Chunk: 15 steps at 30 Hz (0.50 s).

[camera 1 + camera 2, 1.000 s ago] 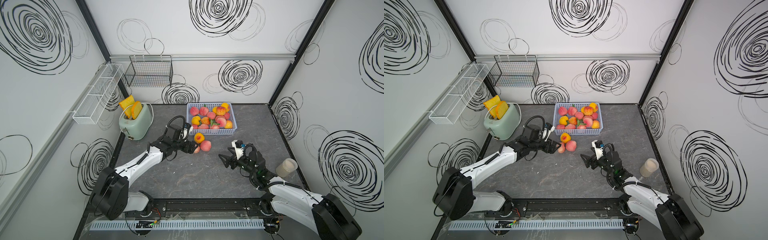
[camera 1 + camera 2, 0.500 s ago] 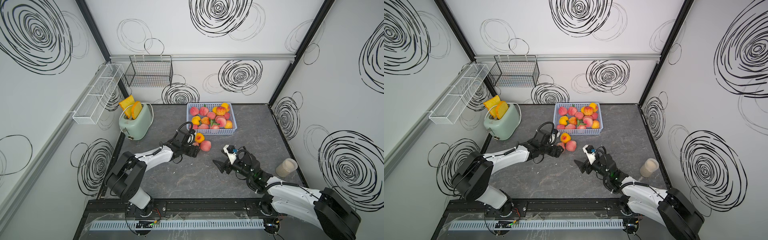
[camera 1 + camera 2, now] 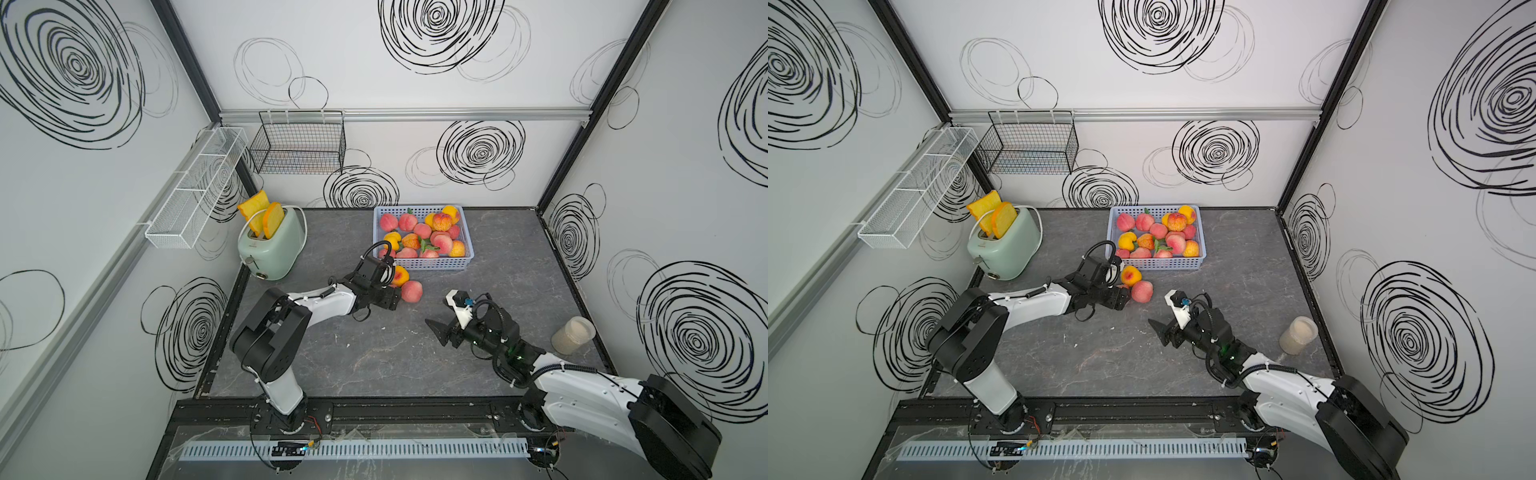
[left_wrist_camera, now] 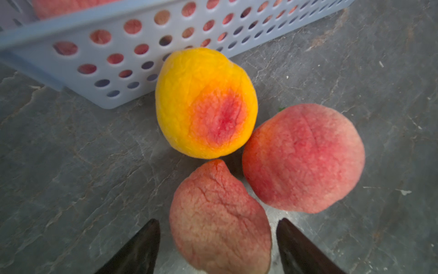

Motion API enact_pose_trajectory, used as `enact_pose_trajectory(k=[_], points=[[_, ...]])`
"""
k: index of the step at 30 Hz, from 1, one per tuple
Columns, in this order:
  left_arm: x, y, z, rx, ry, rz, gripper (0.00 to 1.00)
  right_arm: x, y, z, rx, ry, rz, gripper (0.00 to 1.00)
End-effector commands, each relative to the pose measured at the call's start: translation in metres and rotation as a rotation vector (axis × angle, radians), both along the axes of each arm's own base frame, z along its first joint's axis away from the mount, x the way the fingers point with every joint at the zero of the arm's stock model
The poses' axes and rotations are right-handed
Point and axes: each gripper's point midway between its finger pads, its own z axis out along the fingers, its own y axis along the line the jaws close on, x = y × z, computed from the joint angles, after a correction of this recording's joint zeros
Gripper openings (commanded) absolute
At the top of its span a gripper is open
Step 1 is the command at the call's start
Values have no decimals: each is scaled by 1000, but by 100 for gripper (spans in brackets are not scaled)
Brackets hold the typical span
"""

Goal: Put the peaches into the basket
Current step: Pick up the peach from the center of the board.

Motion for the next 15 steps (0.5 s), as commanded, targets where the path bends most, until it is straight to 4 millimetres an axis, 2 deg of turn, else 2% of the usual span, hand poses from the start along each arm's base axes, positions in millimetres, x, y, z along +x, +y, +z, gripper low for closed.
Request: enact_pose_trajectory(k=[1, 8, 15], points=[[15, -4, 10, -27, -43, 20, 78, 2, 8, 20, 25, -63, 18, 86], [15, -2, 4, -28, -33, 27, 69, -1, 11, 20, 17, -71, 33, 86], [14, 2, 6, -36, -36, 40, 57, -1, 13, 18, 9, -71, 35, 86]])
